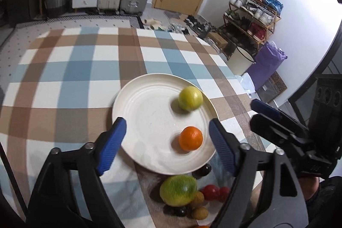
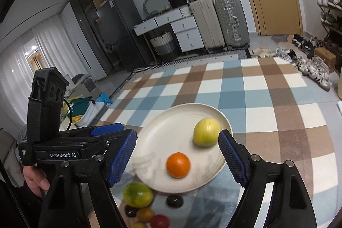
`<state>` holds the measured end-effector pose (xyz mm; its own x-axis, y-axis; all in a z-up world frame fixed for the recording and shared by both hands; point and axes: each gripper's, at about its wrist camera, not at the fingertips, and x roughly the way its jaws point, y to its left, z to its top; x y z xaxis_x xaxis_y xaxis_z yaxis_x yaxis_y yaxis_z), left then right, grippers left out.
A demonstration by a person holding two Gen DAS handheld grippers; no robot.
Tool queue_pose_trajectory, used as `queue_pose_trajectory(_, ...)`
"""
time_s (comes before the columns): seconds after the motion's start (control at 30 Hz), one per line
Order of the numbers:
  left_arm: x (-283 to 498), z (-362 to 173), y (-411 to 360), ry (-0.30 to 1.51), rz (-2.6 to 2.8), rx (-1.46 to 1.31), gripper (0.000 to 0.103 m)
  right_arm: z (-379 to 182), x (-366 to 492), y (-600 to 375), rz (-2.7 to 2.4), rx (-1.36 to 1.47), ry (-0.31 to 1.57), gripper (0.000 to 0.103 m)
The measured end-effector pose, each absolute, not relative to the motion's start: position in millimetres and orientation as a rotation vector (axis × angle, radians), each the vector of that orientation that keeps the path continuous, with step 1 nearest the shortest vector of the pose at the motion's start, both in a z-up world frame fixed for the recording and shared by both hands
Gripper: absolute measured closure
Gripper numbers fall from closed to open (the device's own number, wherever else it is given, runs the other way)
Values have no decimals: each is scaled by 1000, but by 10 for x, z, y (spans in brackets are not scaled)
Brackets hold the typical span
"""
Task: Organize fruits
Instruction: 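Withdraw both open tools from the plate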
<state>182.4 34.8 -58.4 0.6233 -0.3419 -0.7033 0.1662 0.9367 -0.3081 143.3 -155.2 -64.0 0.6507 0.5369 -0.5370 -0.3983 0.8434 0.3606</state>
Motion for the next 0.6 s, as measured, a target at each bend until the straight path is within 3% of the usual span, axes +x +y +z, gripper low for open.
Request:
queue_pose_trajectory(0.5, 910, -222, 358, 780, -181, -163, 13, -237, 632, -1523, 555, 196, 570, 21)
queue_pose_trajectory(0.6, 716, -162, 366, 754, -159, -153, 3, -176, 482, -1523, 558, 188, 552, 19)
